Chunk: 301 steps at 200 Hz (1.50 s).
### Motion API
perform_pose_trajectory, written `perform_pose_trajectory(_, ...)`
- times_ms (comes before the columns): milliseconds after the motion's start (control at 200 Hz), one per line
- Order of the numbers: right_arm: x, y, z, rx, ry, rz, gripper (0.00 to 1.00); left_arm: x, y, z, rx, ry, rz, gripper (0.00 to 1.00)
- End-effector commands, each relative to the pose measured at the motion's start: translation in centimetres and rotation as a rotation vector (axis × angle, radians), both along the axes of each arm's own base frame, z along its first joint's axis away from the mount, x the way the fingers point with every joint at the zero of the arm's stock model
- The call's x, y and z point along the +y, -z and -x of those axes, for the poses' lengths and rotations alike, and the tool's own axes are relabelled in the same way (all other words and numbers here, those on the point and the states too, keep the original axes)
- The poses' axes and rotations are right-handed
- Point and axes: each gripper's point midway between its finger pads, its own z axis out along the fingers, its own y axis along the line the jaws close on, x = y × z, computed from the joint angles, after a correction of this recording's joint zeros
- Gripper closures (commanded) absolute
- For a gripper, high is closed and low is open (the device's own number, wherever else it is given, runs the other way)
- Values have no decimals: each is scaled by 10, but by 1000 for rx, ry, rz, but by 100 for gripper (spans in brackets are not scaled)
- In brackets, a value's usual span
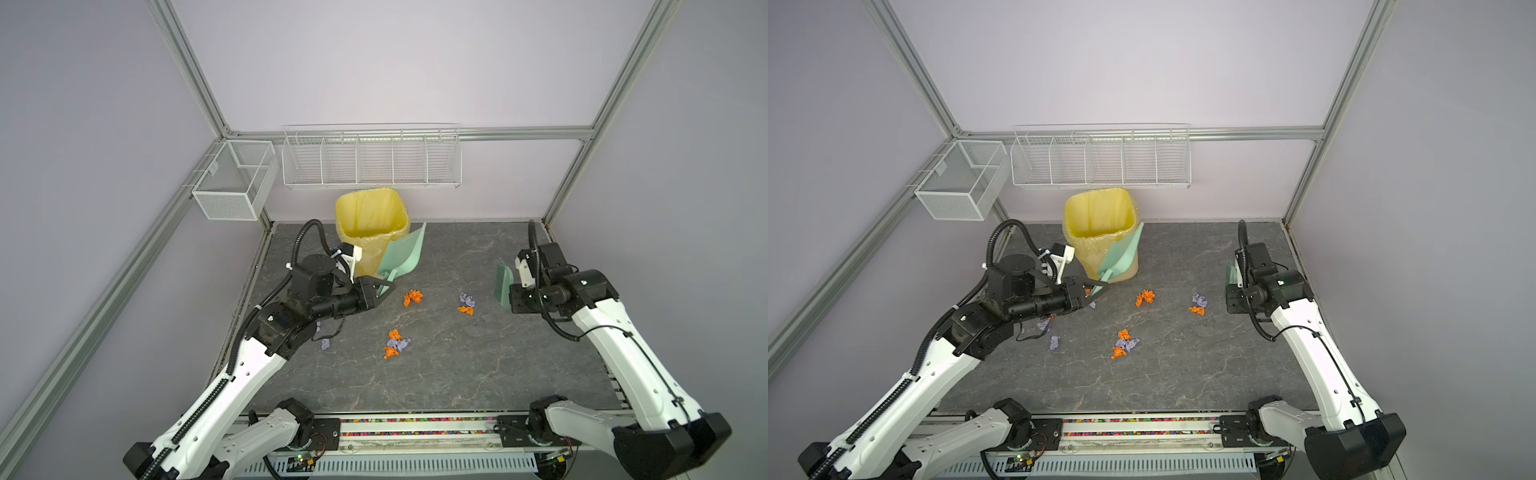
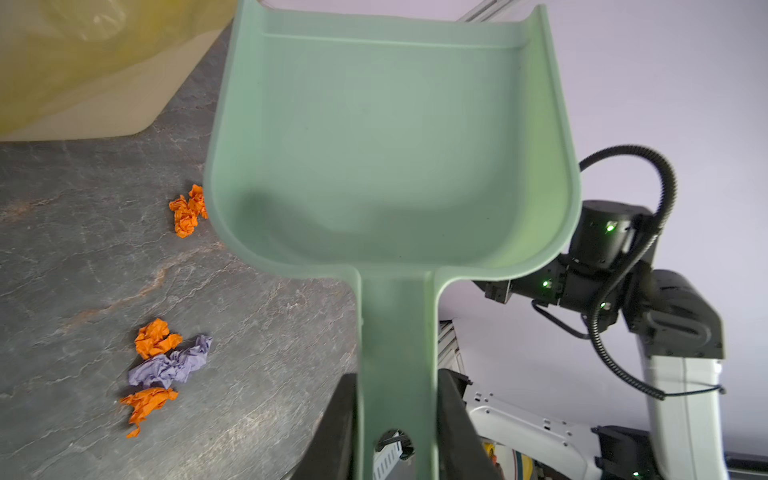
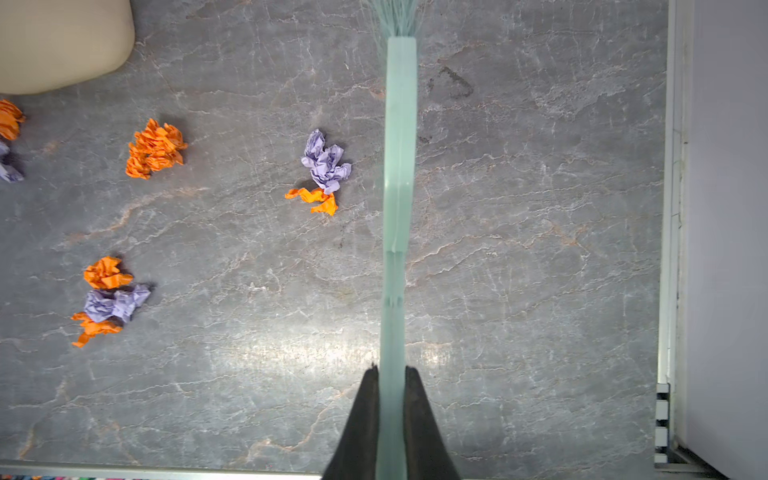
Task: Sweep away the paper scraps from the table
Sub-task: 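Bring the empty dustpan back down near the scraps with the left gripper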
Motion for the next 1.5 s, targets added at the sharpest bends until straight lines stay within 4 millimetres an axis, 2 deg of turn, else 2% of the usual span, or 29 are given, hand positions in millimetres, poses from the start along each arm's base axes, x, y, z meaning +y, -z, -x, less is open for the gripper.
perform_pose_trajectory(0,-7,-4,-8,-32,-50,75,93,-3,4,-1,-68,-1,-115,100)
perform_pose_trajectory(330,-23,-6,-27,-25,-65,221,93,-38,34,17,-129,90,-276,100)
perform_pose_trajectory(535,-16,-5,-41,-32,-105,219,93,-55,65,30,-145,140,-404,100)
perform_pose_trajectory(775,-8,10,-50,48,-192,240,93,-69,94,36,-141,167,-466,100)
perform_pose_trajectory(1050,-6,23,-65,101,-186,260,93,-83,124,43,-135,204,-538,100)
perform_pose_trajectory(1280,-10,27,-75,112,-172,301,93,-94,160,53,-119,262,-632,100)
perform_pose_trajectory(1500,-8,26,-83,120,-175,301,93,-103,186,57,-85,307,-702,100)
